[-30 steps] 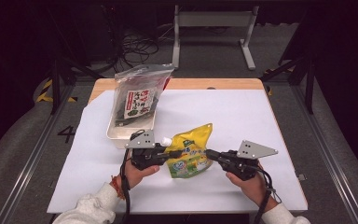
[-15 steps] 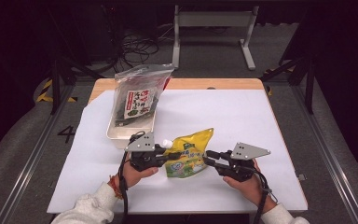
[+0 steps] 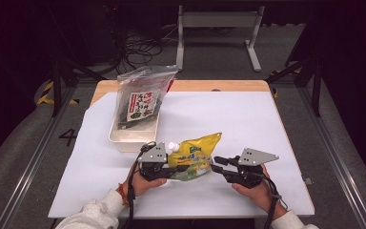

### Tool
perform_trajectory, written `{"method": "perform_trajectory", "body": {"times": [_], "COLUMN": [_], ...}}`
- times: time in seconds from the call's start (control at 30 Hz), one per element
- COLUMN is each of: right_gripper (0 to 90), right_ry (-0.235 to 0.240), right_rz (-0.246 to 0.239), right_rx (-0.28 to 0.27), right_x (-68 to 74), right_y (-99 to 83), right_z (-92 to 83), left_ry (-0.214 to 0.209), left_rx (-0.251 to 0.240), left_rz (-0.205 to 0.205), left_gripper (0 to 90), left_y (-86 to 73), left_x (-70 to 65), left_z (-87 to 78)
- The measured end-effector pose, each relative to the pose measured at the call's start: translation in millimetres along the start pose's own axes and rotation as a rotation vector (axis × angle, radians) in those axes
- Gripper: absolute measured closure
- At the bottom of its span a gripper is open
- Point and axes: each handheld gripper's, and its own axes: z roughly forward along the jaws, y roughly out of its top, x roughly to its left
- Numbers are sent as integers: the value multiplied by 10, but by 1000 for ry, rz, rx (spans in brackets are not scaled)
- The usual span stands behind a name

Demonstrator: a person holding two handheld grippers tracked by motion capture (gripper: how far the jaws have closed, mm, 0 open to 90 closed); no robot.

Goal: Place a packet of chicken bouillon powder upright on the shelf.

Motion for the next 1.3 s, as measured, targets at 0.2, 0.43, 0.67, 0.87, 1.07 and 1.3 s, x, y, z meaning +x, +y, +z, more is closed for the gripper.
{"method": "perform_trajectory", "body": {"times": [0.2,0.43,0.67,0.87,1.07,1.3], "right_gripper": [621,583,539,508,489,470], "right_ry": [-26,-59,-72,-75,-83,-97], "right_rz": [8,-20,-35,-21,-11,12], "right_rx": [9,49,92,107,125,138], "right_x": [-33,-20,19,26,33,32], "right_y": [-52,-122,-183,-229,-266,-318], "right_z": [-105,-199,-227,-234,-223,-231], "left_ry": [47,115,189,208,192,186], "left_rx": [-53,-81,-97,-92,-99,-71], "left_rz": [12,23,34,47,80,78], "left_gripper": [777,777,777,777,777,778], "left_y": [106,155,153,119,136,124], "left_x": [81,208,354,522,636,775], "left_z": [-271,-620,-988,-1277,-1508,-1650]}}
